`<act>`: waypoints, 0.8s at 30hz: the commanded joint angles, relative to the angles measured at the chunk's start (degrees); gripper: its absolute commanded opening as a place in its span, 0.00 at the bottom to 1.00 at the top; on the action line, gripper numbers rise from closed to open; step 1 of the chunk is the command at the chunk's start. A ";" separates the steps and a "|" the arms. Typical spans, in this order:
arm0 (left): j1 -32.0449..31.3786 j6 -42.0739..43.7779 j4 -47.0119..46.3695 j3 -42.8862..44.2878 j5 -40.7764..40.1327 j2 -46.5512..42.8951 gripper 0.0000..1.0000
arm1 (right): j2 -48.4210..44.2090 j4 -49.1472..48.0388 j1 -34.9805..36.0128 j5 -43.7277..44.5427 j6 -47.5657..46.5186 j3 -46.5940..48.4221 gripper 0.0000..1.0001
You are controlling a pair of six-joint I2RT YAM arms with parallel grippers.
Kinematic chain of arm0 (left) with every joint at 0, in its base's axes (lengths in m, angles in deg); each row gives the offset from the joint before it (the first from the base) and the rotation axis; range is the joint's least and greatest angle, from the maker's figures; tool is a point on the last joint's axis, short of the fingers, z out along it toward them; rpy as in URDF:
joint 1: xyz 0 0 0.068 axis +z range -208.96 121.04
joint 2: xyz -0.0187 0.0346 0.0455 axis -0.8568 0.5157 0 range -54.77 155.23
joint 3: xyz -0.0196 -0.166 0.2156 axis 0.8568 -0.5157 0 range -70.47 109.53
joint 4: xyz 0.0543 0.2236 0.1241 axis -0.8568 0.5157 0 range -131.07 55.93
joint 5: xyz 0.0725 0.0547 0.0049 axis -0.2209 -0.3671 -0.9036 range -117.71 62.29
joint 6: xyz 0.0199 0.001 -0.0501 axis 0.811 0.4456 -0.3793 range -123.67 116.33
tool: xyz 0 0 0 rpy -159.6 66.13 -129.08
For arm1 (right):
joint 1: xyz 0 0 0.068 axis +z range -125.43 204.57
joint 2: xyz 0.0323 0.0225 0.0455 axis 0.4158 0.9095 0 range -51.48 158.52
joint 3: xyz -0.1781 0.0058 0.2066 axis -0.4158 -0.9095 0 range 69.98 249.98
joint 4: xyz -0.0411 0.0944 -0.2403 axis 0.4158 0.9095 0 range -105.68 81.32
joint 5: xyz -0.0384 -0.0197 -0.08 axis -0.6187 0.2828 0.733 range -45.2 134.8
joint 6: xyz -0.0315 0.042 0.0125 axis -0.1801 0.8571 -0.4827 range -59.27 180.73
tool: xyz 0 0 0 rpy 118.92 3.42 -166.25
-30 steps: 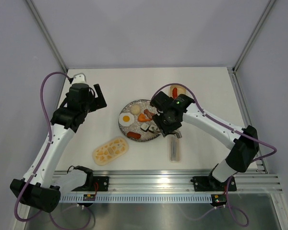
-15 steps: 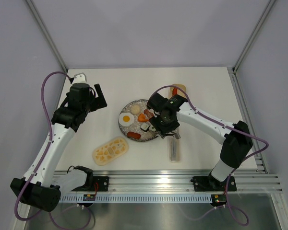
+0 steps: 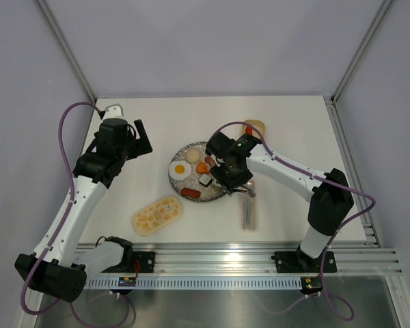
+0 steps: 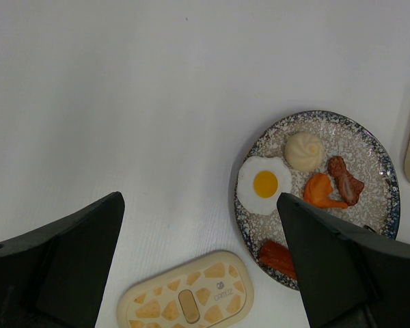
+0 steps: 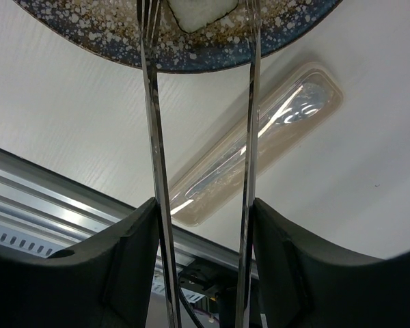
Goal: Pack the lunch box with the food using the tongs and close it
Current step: Pick up the fake food from the plate.
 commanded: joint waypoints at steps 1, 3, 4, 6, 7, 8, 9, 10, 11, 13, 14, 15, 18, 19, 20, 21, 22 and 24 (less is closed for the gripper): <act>0.21 0.50 -2.21 0.72 -0.52 -1.12 0.99 | 0.49 -1.45 0.33 2.10 -1.37 2.09 0.60; 0.21 0.41 -2.21 0.72 -0.43 -1.29 0.99 | 0.05 -1.54 0.33 2.36 -1.36 2.09 0.57; 0.21 0.41 -2.21 0.80 -0.43 -1.29 0.99 | -0.21 -1.54 0.33 2.45 -1.19 2.18 0.55; 0.21 0.50 -2.21 0.80 -0.34 -1.29 0.99 | -0.82 -1.54 0.33 2.80 -0.84 2.44 0.52; 0.21 0.41 -2.21 0.72 -0.34 -1.38 0.99 | -1.09 -1.54 0.33 2.89 -0.66 2.62 0.48; 0.13 0.32 -2.21 0.63 -0.34 -1.38 0.99 | -1.44 -1.54 0.33 2.98 -0.23 2.79 0.46; 0.21 0.32 -2.21 0.63 -0.26 -1.38 0.99 | -1.62 -1.54 0.33 2.89 0.12 2.97 0.44; 0.21 0.23 -2.21 0.54 -0.26 -1.38 0.99 | -1.79 -1.54 0.33 2.89 0.39 3.06 0.43; 0.21 0.15 -2.21 0.45 -0.17 -1.38 0.99 | -2.06 -1.54 0.33 3.07 0.91 3.14 0.40; 0.21 0.23 -2.21 0.28 -0.26 -1.47 0.99 | -2.50 -1.62 0.33 4.20 1.97 3.15 0.36; 0.21 0.23 -2.30 0.19 -0.26 -1.55 0.99 | -3.11 -1.88 0.33 4.91 2.24 3.06 0.34; 0.21 0.15 -2.30 0.01 -0.26 -1.64 0.99 | -3.38 -1.97 0.33 5.17 2.59 3.06 0.34; 0.21 0.23 -2.30 -0.08 -0.26 -1.64 0.99 | -4.51 -2.33 0.42 6.05 3.29 3.50 0.32; 0.21 0.32 -2.47 -0.16 -0.26 -1.64 0.99 | -4.96 -2.50 0.33 6.58 3.73 3.76 0.31; 0.21 0.32 -2.39 -0.16 -0.26 -1.73 0.99 | -5.66 -2.85 0.33 6.93 3.91 3.85 0.31; 0.21 0.23 -2.48 -0.16 -0.34 -1.64 0.99 | -5.92 -3.03 0.33 7.20 4.08 4.11 0.31; 0.21 0.41 -2.39 -0.16 -0.34 -1.56 0.99 | -6.19 -3.38 0.16 7.72 4.34 4.37 0.31; 0.21 0.32 -2.56 -0.25 -0.34 -1.47 0.99 | -6.45 -3.56 -0.28 7.55 4.87 5.08 0.30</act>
